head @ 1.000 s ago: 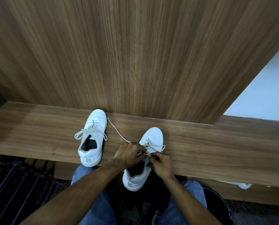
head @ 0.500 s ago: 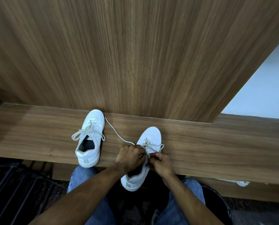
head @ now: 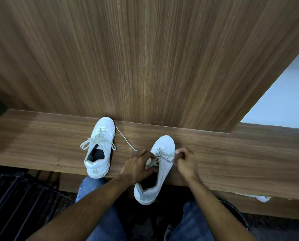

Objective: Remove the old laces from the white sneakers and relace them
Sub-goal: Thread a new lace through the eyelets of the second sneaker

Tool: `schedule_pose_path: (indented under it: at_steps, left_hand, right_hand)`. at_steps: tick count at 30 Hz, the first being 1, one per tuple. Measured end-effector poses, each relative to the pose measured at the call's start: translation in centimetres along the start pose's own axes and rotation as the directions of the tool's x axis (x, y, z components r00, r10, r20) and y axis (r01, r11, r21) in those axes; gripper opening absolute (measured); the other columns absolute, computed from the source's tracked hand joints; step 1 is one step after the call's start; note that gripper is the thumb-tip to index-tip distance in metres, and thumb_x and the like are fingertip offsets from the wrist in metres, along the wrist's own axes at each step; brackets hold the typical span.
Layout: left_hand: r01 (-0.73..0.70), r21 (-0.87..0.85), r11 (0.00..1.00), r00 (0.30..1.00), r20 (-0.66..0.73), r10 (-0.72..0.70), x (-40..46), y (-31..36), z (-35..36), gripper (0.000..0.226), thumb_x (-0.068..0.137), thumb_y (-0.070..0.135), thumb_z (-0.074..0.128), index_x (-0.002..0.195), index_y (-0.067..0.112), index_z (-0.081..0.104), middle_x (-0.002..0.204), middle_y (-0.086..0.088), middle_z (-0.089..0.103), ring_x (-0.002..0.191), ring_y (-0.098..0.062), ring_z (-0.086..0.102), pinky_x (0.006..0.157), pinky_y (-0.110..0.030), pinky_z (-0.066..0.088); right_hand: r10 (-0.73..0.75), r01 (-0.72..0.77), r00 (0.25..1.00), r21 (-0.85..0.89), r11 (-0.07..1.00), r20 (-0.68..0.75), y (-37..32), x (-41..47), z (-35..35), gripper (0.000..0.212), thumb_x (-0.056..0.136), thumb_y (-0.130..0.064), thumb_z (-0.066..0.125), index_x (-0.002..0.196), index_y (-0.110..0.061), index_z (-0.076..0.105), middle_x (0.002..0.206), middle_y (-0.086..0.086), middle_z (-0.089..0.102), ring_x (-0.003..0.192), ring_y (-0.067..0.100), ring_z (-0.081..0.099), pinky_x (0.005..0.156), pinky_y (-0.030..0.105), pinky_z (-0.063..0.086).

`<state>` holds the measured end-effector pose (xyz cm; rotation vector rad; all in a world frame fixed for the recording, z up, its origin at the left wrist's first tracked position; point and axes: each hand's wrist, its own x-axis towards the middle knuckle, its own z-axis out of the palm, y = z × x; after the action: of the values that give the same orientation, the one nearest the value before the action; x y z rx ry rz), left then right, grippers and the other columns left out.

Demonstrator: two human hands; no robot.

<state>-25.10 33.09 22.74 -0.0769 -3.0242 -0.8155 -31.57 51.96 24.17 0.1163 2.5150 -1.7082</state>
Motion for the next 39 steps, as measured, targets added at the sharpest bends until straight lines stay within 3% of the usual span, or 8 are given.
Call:
schedule_pose_path:
  at_steps: [3, 6, 12, 16, 21, 25, 31, 39]
  left_hand:
    - [0.164, -0.187, 0.969, 0.986, 0.009, -0.165, -0.2, -0.7, -0.3, 0.048, 0.071, 0.042, 0.071, 0.114, 0.028, 0.057, 0.107, 0.011, 0.061, 0.097, -0.013, 0.061, 0.083, -0.033, 0.050]
    - [0.291, -0.298, 0.909, 0.957, 0.078, -0.281, 0.1, -0.9, 0.1, 0.035, 0.068, 0.042, 0.073, 0.101, 0.030, 0.070, 0.089, 0.015, 0.070, 0.087, -0.003, 0.065, 0.082, -0.031, 0.054]
    - [0.287, -0.238, 0.928, 0.958, 0.048, -0.283, 0.4, 0.0, 0.1, 0.014, 0.076, 0.037, 0.068, 0.076, 0.024, 0.068, 0.072, 0.004, 0.068, 0.079, -0.016, 0.066, 0.064, -0.025, 0.042]
    - [0.323, -0.177, 0.930, 0.946, 0.057, -0.318, 0.4, 0.1, -0.1, 0.025, 0.078, 0.041, 0.065, 0.061, 0.025, 0.056, 0.076, -0.005, 0.067, 0.081, -0.024, 0.065, 0.066, -0.030, 0.045]
    - [0.345, -0.169, 0.923, 0.938, 0.073, -0.338, 0.5, -0.1, -0.2, 0.023, 0.061, 0.058, 0.047, 0.065, 0.037, 0.057, 0.073, -0.004, 0.064, 0.080, -0.026, 0.065, 0.068, -0.035, 0.051]
    - [0.375, -0.159, 0.913, 0.927, 0.079, -0.367, 0.6, 0.1, -0.2, 0.023, 0.063, 0.054, 0.051, 0.061, 0.033, 0.058, 0.074, -0.002, 0.065, 0.081, -0.024, 0.065, 0.068, -0.033, 0.050]
    - [0.370, -0.159, 0.915, 0.929, 0.058, -0.366, 0.7, 0.0, 0.1, 0.028, 0.073, 0.049, 0.060, 0.064, 0.023, 0.058, 0.077, -0.004, 0.067, 0.082, -0.025, 0.066, 0.066, -0.031, 0.047]
    - [0.347, -0.161, 0.924, 0.938, 0.079, -0.338, 0.3, 0.0, -0.2, 0.029, 0.078, 0.047, 0.061, 0.062, 0.024, 0.053, 0.077, -0.004, 0.067, 0.081, -0.023, 0.066, 0.066, -0.030, 0.045]
  right_hand:
    - [0.100, 0.036, 0.948, 0.413, 0.910, -0.302, -1.7, 2.0, -2.5, 0.032, 0.093, 0.007, 0.043, 0.074, -0.017, 0.053, 0.067, 0.005, 0.055, 0.048, 0.007, 0.055, 0.055, 0.030, 0.051]
    - [-0.069, 0.113, 0.891, 0.072, 0.991, -0.448, -0.9, 3.0, -4.1, 0.023, 0.088, 0.001, 0.052, 0.083, -0.020, 0.061, 0.082, 0.008, 0.064, 0.070, 0.020, 0.062, 0.073, 0.041, 0.052]
    - [-0.371, 0.485, 0.875, -0.561, 0.671, 0.312, 1.9, -2.2, -0.5, 0.023, 0.078, -0.024, 0.059, 0.097, -0.022, 0.072, 0.101, -0.003, 0.062, 0.097, 0.018, 0.056, 0.080, 0.031, 0.048]
    - [-0.236, 0.411, 0.904, -0.575, 0.707, 0.356, 2.6, -3.0, 1.7, 0.016, 0.086, -0.026, 0.056, 0.088, -0.020, 0.070, 0.097, -0.003, 0.064, 0.099, 0.017, 0.058, 0.082, 0.031, 0.046]
    - [-0.171, 0.176, 0.981, 0.047, 0.983, -0.095, -0.4, -0.3, 0.1, 0.026, 0.087, 0.000, 0.058, 0.074, -0.021, 0.067, 0.078, -0.005, 0.068, 0.073, 0.004, 0.062, 0.075, 0.025, 0.050]
    - [0.016, 0.222, 0.907, 0.511, 0.830, -0.421, -3.1, 3.0, -3.0, 0.028, 0.091, 0.001, 0.055, 0.076, -0.021, 0.062, 0.061, -0.014, 0.061, 0.056, 0.001, 0.052, 0.055, 0.020, 0.047]
    - [-0.329, 0.306, 0.944, -0.424, 0.852, 0.021, 1.1, 1.0, -2.8, 0.053, 0.077, 0.001, 0.059, 0.126, -0.020, 0.058, 0.117, 0.004, 0.052, 0.092, 0.024, 0.061, 0.082, 0.038, 0.052]
    - [-0.260, 0.400, 0.913, -0.557, 0.728, 0.316, 2.8, -2.0, 1.5, 0.012, 0.089, -0.024, 0.059, 0.092, -0.022, 0.070, 0.098, -0.004, 0.070, 0.093, 0.020, 0.064, 0.074, 0.030, 0.047]
